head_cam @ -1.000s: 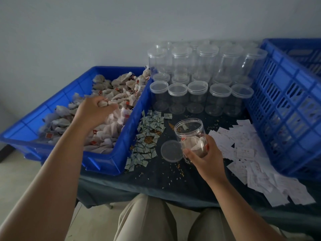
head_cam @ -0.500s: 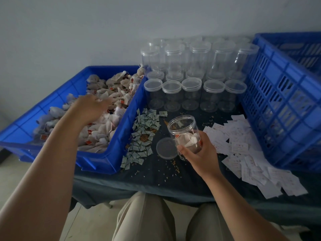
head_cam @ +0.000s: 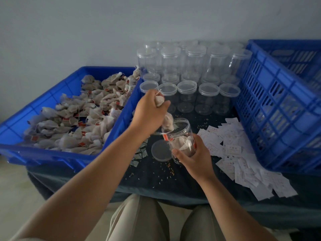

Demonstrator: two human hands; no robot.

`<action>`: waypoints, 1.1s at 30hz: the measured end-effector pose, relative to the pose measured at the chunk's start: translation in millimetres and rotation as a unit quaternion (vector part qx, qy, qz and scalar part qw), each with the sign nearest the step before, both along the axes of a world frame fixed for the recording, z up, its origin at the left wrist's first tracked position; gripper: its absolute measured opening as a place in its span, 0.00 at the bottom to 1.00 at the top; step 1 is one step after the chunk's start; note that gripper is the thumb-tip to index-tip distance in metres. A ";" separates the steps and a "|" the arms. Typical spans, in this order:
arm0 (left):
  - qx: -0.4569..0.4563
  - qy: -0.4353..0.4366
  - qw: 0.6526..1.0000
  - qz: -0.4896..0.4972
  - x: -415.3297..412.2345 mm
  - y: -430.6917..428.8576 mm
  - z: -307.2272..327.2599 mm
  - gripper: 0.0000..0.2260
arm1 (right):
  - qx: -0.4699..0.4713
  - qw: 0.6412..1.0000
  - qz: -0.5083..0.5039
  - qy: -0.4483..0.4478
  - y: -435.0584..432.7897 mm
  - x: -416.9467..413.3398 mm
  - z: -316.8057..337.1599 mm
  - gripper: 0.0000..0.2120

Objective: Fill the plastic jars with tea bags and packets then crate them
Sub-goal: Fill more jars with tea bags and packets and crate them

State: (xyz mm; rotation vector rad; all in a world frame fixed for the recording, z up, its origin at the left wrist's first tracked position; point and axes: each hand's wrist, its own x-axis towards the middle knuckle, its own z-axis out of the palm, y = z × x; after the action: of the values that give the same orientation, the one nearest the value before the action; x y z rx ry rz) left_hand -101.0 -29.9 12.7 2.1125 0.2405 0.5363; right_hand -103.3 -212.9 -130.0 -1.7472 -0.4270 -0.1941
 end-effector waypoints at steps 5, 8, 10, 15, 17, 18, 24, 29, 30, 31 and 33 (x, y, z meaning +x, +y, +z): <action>-0.081 -0.052 0.995 -0.004 8.2 -8.1 1.1 0.09 | 0.004 1.000 0.004 0.000 -0.5 0.1 -0.1 0.31; -0.030 -0.039 0.998 -0.041 8.5 -8.8 9.1 0.09 | 0.004 1.000 0.003 0.000 -0.3 1.1 -1.2 0.29; 0.001 -0.013 0.997 -0.073 6.7 -8.2 10.4 0.09 | 0.013 1.000 0.002 -0.004 -0.6 0.6 -0.7 0.25; 0.013 0.003 0.995 -0.101 2.6 -3.3 4.8 0.10 | 0.022 0.999 -0.005 -0.026 -0.1 -1.8 3.7 0.22; -0.016 0.014 0.993 -0.119 0.9 -5.2 -0.1 0.06 | 0.030 0.999 -0.003 -0.024 -0.5 -1.6 3.8 0.23; -0.027 0.022 0.991 -0.132 0.0 -6.3 -3.0 0.04 | 0.034 0.999 -0.001 -0.023 -0.7 -1.3 3.6 0.23; 0.137 0.000 0.970 -0.202 -3.9 -5.1 -12.5 0.08 | 0.049 0.999 0.003 -0.018 -1.3 -0.9 2.6 0.24; 0.191 0.037 0.959 -0.208 -11.5 1.8 -11.4 0.15 | 0.051 0.999 0.002 -0.011 -1.3 0.0 0.7 0.24; 0.164 0.054 0.960 -0.222 -14.5 2.3 -10.3 0.15 | 0.051 0.999 0.003 -0.013 -1.3 0.4 -0.1 0.24; 0.148 0.058 0.959 -0.234 -17.4 2.4 -10.3 0.15 | 0.050 0.999 0.003 -0.016 -1.2 0.7 -0.7 0.24; 0.178 0.044 0.944 -0.273 -23.2 0.1 -11.5 0.18 | 0.044 0.999 -0.002 -0.021 -1.5 1.5 -1.4 0.24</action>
State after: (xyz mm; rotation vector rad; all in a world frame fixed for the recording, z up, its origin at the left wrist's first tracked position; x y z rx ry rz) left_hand -124.2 -29.8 1.2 2.4188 -0.4185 0.1570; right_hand -101.8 -214.4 -131.4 -1.6600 -0.4392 -0.2497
